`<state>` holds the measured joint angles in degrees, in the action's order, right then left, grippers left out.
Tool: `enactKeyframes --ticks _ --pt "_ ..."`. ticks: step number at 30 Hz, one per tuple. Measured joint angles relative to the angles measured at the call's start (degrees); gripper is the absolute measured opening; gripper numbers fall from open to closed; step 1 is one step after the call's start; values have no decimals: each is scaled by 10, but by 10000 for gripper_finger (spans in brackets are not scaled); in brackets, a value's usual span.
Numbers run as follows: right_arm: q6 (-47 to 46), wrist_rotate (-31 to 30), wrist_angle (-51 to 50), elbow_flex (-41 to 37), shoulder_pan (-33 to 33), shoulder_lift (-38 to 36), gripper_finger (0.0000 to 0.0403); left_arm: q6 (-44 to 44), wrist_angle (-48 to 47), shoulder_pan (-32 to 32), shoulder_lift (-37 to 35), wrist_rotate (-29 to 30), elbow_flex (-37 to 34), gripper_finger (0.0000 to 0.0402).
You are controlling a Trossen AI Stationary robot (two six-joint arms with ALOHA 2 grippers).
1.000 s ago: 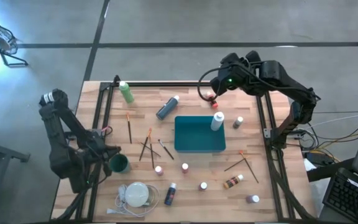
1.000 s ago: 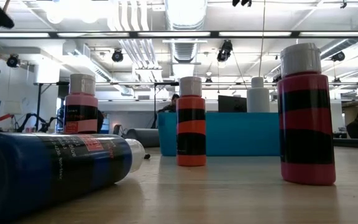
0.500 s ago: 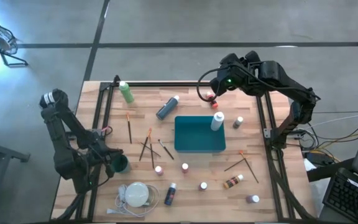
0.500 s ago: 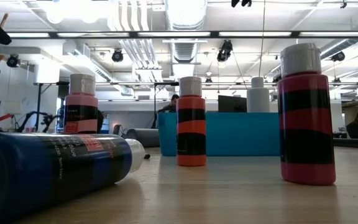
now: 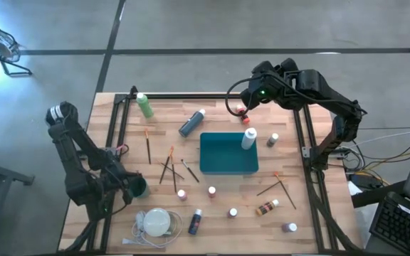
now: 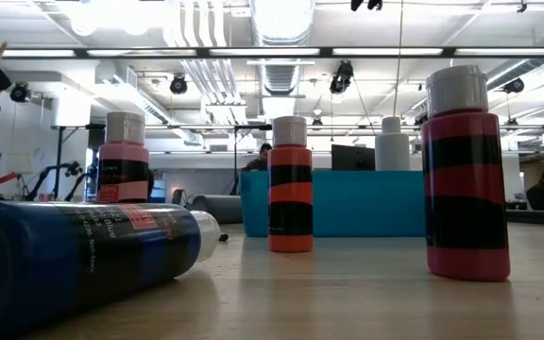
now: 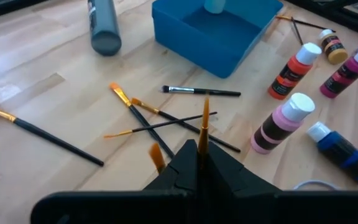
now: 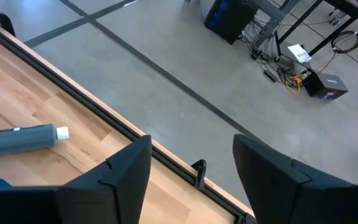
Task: Pick & Place Paint Supplies
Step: Put the gold paintbrush into the green cup
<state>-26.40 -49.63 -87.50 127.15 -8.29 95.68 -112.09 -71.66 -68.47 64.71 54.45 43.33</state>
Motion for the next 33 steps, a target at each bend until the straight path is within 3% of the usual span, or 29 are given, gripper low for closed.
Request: enactKeyframes --ticks 11,23,33 --pt "2 0 0 0 0 0 250 11 30 0 0 -10 -16 16" --pt "3 0 0 0 0 0 286 19 35 0 0 -28 -4 129" --pt "9 0 1 0 0 0 319 65 12 1 -41 -49 66 158"
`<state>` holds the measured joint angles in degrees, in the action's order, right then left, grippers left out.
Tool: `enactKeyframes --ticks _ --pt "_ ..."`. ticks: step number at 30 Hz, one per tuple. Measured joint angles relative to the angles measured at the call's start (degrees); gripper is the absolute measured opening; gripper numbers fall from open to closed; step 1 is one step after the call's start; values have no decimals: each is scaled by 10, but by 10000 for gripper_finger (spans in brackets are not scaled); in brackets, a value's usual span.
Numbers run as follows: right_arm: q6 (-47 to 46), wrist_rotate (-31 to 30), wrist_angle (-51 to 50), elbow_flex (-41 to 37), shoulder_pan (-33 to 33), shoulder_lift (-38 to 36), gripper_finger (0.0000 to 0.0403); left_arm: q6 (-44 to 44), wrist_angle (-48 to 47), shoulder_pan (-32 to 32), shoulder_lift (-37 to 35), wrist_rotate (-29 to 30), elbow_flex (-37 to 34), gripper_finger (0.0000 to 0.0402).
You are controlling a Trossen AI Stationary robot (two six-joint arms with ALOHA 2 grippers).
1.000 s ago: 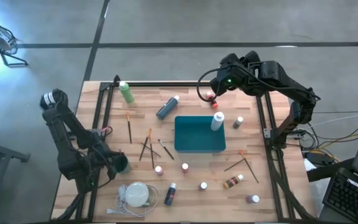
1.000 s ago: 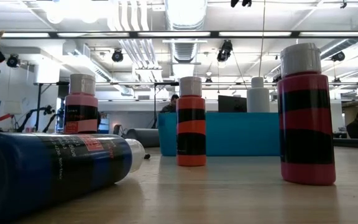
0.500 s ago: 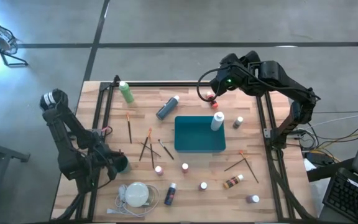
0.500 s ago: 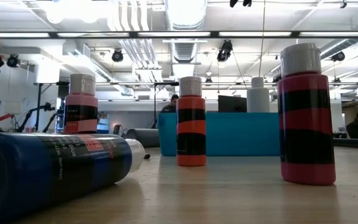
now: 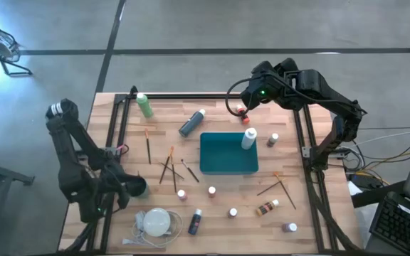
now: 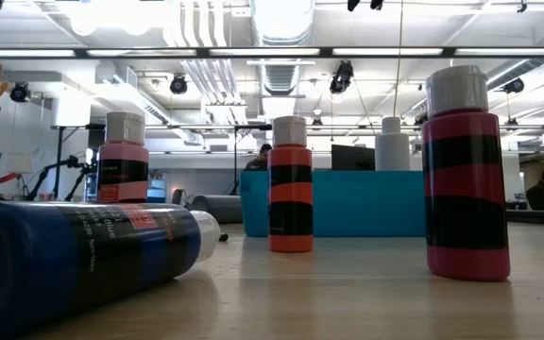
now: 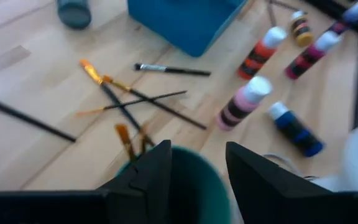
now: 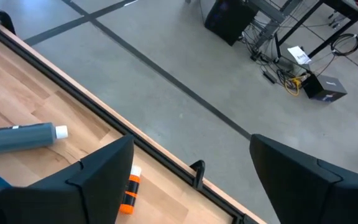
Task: Pick & Place Paint Supplies
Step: Put the gold paintbrush into the green cup
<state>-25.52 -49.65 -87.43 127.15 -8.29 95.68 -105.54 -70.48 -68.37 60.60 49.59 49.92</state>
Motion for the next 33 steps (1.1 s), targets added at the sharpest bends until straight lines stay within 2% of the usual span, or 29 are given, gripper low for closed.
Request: enactKeyframes --ticks 6,9,11,16,21,24,27,33 --pt "2 0 2 0 0 0 340 62 -34 0 -39 74 66 158" --pt "1 1 6 0 0 0 351 118 -38 1 -59 135 91 158" --pt "1 1 19 0 0 0 357 173 -39 4 -72 149 109 158" --pt "0 4 62 0 0 0 363 279 -106 62 -100 81 175 158" --pt "2 6 73 0 0 0 364 379 -184 162 -108 13 253 158" --pt "2 6 73 -4 0 0 363 474 -196 227 -106 -25 287 158" --pt "2 7 72 -7 0 0 364 556 -196 298 -103 -71 304 158" --pt "1 8 72 -8 0 0 363 681 -196 448 -82 -204 296 158"
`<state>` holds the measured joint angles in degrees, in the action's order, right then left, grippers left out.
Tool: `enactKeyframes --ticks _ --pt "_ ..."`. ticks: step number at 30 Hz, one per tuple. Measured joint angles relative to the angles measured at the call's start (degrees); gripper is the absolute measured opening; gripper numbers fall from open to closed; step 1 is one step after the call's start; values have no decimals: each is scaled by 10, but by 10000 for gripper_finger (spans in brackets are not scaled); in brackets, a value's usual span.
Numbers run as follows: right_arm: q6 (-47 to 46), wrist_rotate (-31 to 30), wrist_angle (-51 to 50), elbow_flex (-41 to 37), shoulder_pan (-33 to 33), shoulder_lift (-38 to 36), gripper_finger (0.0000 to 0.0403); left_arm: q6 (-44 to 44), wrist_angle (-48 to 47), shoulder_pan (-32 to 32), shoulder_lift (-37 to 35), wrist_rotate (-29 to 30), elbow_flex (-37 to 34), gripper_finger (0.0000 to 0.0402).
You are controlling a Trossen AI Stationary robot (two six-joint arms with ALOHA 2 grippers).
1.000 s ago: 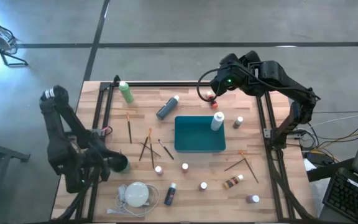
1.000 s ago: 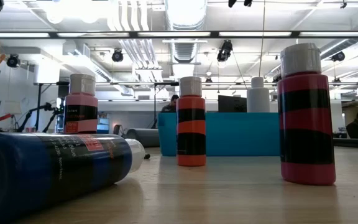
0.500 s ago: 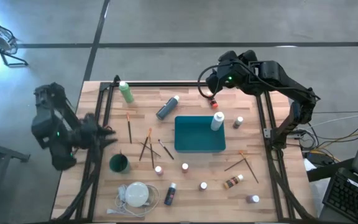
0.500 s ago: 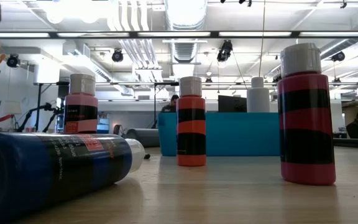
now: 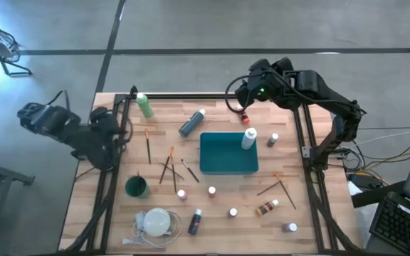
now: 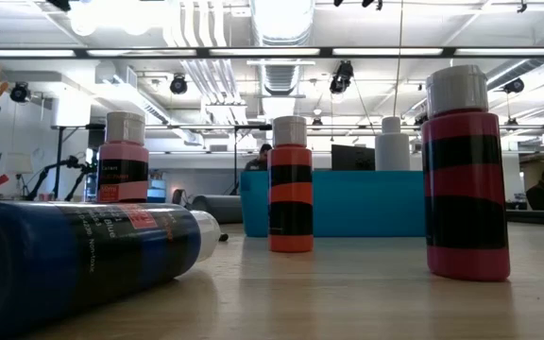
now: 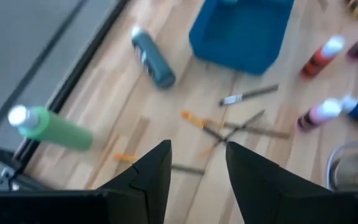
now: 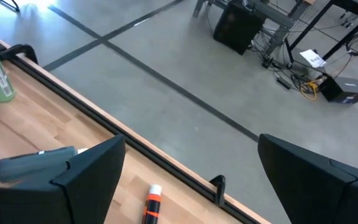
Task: Pick & Place Paint Supplies
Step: Put the gold paintbrush into the green cup
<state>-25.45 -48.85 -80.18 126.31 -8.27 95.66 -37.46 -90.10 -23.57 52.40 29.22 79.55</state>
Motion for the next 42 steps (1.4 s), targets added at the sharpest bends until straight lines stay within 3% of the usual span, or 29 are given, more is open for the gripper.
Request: enactKeyframes --ticks 8,18,29,42 --pt "10 30 0 0 0 0 363 231 14 140 84 -140 -2 150" --pt "30 60 -1 0 0 0 339 446 37 230 210 -183 -3 131" --pt "34 86 -37 -1 0 0 307 514 72 238 244 -202 -23 131" --pt "36 90 -39 -1 1 0 271 535 217 264 188 -260 -227 131"
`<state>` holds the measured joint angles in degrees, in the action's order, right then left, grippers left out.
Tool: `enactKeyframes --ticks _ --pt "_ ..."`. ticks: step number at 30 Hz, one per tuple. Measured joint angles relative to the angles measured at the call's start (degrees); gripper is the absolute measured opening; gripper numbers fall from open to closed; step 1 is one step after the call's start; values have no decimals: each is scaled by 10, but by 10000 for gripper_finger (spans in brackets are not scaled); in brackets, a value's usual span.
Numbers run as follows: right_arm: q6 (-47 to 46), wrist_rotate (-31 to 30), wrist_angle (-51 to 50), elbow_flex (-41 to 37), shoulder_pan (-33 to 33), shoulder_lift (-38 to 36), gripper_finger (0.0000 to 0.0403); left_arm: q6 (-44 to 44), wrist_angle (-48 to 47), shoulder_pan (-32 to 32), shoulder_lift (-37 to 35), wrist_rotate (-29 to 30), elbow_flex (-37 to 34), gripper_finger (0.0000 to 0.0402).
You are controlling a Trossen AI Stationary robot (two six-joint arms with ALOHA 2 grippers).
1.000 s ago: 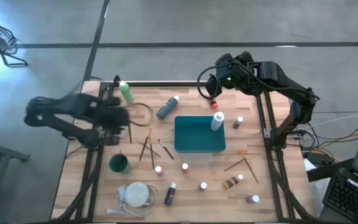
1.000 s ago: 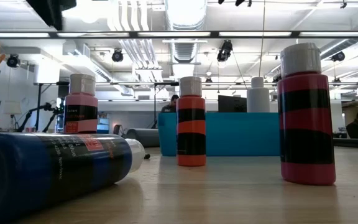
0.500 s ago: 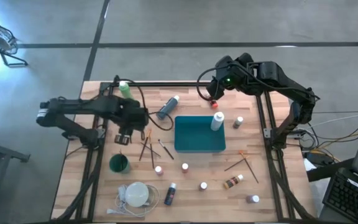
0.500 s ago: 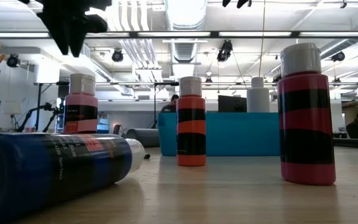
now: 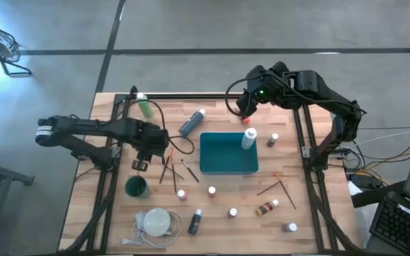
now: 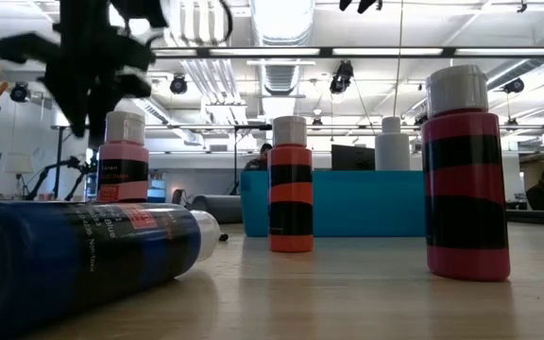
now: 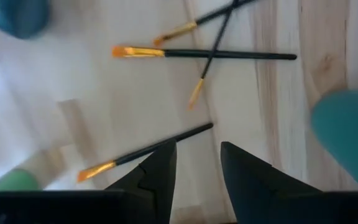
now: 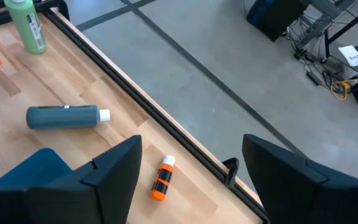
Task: Pick & Place Paint Supplies
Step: Put the gold paintbrush into the green cup
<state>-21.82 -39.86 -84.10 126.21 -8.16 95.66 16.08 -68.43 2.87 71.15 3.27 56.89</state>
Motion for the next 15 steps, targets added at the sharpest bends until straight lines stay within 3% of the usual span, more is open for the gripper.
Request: enactKeyframes --ticks 15 --pt "11 -1 0 0 0 1 237 11 144 4 15 -43 -90 131"
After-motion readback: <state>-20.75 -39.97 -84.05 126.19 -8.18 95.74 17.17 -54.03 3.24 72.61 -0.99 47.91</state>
